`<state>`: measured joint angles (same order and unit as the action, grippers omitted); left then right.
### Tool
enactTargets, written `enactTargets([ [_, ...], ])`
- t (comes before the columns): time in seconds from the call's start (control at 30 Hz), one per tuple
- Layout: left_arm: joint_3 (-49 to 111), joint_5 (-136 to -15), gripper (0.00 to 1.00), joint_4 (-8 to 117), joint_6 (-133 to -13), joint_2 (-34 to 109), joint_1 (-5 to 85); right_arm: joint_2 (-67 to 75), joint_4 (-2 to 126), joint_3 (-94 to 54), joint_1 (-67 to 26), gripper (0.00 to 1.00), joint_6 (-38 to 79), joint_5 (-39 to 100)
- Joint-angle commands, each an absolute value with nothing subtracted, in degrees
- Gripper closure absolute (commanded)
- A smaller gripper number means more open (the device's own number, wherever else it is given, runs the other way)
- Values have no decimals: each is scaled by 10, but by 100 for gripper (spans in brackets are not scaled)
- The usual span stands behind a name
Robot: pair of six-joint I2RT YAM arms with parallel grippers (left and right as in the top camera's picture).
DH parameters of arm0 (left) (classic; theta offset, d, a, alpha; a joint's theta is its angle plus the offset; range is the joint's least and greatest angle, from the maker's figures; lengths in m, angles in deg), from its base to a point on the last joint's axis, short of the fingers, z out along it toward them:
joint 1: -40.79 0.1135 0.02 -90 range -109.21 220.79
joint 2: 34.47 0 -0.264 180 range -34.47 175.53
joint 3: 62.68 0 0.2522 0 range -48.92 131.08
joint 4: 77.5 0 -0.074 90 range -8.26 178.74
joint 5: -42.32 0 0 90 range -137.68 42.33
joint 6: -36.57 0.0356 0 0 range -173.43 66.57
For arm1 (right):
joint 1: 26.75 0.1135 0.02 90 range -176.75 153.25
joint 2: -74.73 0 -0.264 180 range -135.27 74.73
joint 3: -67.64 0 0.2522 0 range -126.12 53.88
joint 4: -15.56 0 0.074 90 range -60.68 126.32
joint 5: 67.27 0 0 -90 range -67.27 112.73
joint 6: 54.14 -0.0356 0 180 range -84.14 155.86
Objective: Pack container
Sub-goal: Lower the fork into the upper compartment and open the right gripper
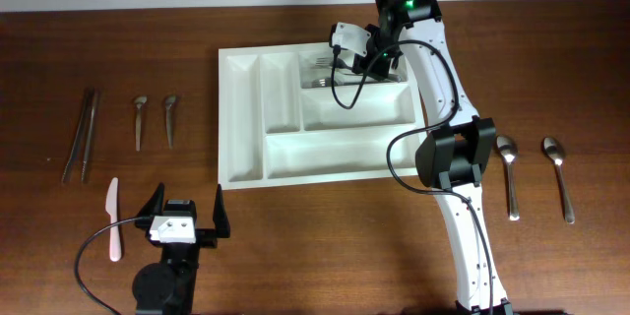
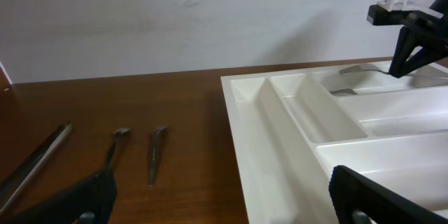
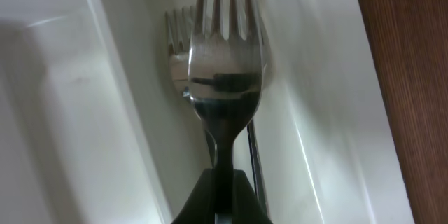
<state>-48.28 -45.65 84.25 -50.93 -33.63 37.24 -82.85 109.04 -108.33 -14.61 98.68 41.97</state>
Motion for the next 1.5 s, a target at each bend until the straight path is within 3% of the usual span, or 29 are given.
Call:
enactTargets([
  [0.0, -484, -449, 1, 841, -513, -341, 376, -817, 1094, -1083, -152, 96, 1020, 435],
  [0.4, -484, -449, 1, 841, -513, -341, 376, -817, 1095, -1083, -167, 96, 1122, 435],
  [1.23, -484, -449, 1, 841, -513, -341, 376, -823, 1093, -1061, -152, 92, 1121, 474],
  [1.43, -484, -449, 1, 841, -513, -341, 376, -823, 1089, -1047, -152, 85, 1121, 474],
  [1.47, -484, -449, 1, 842, -513, -341, 376, -823, 1083, -1046, -152, 75, 1121, 473],
])
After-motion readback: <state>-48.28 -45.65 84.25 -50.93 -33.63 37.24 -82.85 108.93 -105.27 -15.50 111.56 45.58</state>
